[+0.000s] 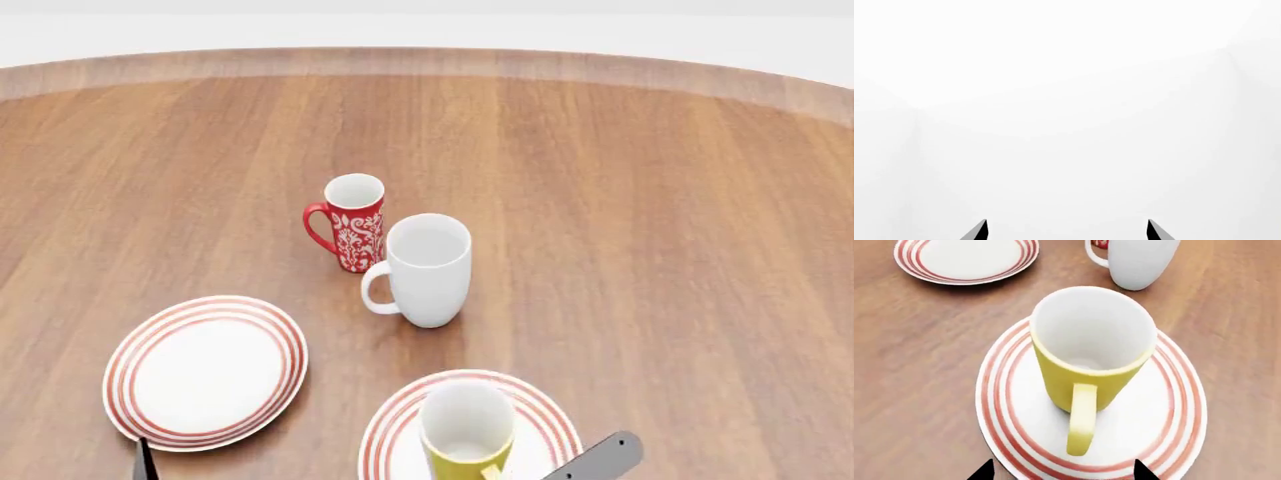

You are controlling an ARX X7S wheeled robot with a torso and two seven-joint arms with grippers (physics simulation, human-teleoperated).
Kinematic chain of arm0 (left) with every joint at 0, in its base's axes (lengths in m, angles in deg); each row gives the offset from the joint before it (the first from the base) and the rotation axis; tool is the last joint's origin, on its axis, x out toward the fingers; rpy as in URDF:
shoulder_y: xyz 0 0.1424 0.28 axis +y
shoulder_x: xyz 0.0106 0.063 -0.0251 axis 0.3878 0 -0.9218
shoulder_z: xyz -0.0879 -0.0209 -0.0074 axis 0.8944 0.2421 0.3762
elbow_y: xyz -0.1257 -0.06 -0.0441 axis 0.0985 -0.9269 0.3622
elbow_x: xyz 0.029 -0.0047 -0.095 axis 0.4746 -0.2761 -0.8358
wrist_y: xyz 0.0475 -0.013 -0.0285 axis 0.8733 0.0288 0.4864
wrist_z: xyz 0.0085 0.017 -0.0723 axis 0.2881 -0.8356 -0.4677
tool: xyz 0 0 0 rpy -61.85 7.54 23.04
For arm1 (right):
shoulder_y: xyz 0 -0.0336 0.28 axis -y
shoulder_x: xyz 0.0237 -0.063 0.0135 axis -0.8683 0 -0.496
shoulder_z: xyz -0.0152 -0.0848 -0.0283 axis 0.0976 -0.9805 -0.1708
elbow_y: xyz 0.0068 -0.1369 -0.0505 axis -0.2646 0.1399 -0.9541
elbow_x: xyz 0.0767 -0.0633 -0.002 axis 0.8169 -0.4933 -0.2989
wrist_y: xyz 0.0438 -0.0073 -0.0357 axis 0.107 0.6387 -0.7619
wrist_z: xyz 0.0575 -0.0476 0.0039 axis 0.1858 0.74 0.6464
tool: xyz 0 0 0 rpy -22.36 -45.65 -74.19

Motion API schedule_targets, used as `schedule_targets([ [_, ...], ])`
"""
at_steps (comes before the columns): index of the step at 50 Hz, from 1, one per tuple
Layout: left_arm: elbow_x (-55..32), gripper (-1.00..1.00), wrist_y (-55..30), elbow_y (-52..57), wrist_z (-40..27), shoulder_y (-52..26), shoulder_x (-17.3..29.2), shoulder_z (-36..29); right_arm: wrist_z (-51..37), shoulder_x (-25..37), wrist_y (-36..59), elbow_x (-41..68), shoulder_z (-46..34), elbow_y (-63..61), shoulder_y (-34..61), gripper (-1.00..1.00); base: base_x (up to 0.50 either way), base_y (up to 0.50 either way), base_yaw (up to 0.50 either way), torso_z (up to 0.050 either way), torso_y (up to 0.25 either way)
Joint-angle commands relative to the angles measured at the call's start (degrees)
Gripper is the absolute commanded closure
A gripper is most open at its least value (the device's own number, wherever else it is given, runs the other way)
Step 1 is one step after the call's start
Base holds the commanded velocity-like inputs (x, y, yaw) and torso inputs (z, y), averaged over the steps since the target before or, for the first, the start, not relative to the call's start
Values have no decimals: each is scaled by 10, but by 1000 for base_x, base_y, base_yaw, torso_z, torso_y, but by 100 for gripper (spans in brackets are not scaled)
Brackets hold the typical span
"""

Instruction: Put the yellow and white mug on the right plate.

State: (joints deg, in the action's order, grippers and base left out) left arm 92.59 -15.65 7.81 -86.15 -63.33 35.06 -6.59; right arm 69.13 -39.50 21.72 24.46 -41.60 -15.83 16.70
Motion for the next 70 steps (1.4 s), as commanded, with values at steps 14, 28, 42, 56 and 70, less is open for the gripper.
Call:
schedule_targets([
  [14, 12, -100, -13, -14, 8, -2, -8, 4, -119, 174, -117, 15, 49, -268, -78, -100, 0, 0, 0, 0, 0],
  [28, -36, -100, -41, -24, 15, -13, -10, 10, -318, 123, -320, -90, 106, -204, -201, -100, 0, 0, 0, 0, 0],
  [42, -154, -100, -56, -65, 33, -8, 50, 67, -510, 42, -576, -298, 306, -71, -304, -100, 0, 0, 0, 0, 0],
  [56, -274, -100, -80, -160, -64, -76, 82, 238, -588, -1, -547, -430, 558, -57, -308, -100, 0, 0, 0, 0, 0],
  [70, -187, -100, -134, 20, -153, -65, 148, 370, -703, 35, -519, -567, 726, -151, -316, -100, 0, 0, 0, 0, 0],
])
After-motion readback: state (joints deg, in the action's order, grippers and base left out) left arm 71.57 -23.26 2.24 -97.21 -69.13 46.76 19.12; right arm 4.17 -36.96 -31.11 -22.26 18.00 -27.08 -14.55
